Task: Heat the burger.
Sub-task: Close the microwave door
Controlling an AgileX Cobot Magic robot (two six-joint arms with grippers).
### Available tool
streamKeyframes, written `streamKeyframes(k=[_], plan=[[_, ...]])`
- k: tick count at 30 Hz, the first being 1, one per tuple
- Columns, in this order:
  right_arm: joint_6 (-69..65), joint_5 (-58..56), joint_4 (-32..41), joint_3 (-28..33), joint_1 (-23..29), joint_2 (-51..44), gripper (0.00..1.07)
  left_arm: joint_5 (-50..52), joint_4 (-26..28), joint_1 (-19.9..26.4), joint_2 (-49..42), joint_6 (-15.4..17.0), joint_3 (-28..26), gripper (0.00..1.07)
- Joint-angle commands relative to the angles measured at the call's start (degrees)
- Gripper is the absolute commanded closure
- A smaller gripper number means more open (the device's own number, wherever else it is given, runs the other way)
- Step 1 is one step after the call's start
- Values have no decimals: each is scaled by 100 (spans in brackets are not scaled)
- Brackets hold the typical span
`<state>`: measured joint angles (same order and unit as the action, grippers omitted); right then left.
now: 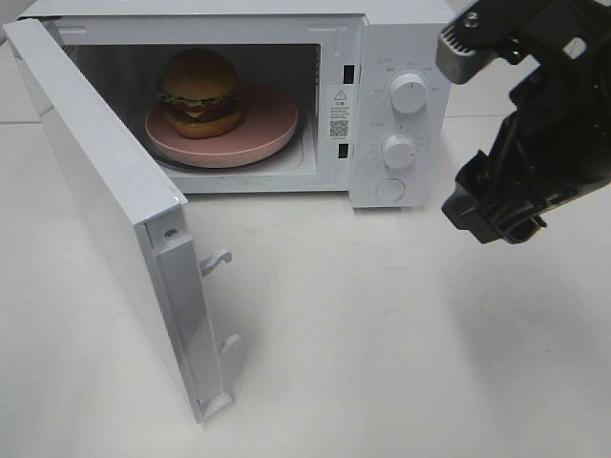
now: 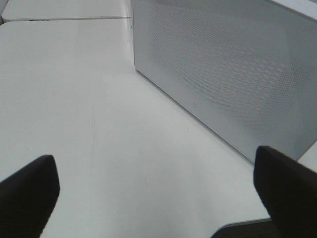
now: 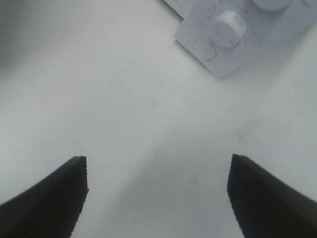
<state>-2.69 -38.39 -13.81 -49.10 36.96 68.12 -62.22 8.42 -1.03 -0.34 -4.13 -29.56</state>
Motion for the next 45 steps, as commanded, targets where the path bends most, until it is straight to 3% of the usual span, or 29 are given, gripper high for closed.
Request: streamKeyframes(k=[1, 11, 25, 45], plan=[[-361, -516, -23, 23, -29, -183, 31, 80, 0, 6, -86, -11, 0, 6], [-613, -2023, 384, 23, -29, -1129, 31, 80, 0, 6, -86, -11, 0, 6], [-722, -2733, 401, 34, -29, -1845, 31, 80, 0, 6, -86, -11, 0, 6], [-1238, -2292, 413, 1541, -29, -2985, 31, 80, 0, 6, -86, -11, 0, 6]])
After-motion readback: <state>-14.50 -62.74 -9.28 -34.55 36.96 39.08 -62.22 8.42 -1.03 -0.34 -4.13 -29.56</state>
